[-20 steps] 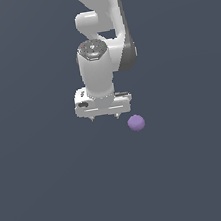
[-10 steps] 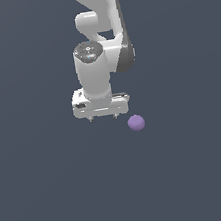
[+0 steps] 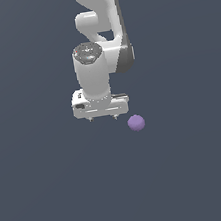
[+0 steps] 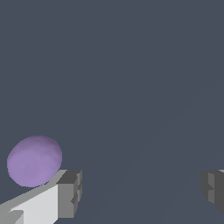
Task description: Pick up the object and move it to a goal position.
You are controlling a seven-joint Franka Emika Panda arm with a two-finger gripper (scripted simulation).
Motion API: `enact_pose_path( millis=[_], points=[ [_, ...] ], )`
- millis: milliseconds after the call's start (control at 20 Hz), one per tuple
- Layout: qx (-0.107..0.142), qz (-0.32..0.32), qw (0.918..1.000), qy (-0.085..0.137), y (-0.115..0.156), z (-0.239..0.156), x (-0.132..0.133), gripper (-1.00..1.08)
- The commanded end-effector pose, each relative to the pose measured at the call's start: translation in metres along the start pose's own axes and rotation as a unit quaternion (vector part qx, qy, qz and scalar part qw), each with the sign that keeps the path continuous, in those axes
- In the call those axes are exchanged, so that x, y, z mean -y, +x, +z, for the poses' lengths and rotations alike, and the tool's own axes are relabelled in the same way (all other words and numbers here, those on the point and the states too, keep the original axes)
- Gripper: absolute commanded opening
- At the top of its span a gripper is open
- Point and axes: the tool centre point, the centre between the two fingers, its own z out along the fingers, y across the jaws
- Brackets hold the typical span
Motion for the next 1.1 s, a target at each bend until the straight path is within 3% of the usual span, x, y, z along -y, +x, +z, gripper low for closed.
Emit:
enact_pose_path(
  millis=[0,600,1050],
  points=[
    [0.0,0.006,1.0,0.0,0.0,0.002,0.003,1.0],
    [-0.003,0.074,0.9972,0.002,-0.005,0.02,0.04,1.0],
    [-0.006,0.157,0.9876,0.005,-0.014,0.043,0.082,1.0]
  ],
)
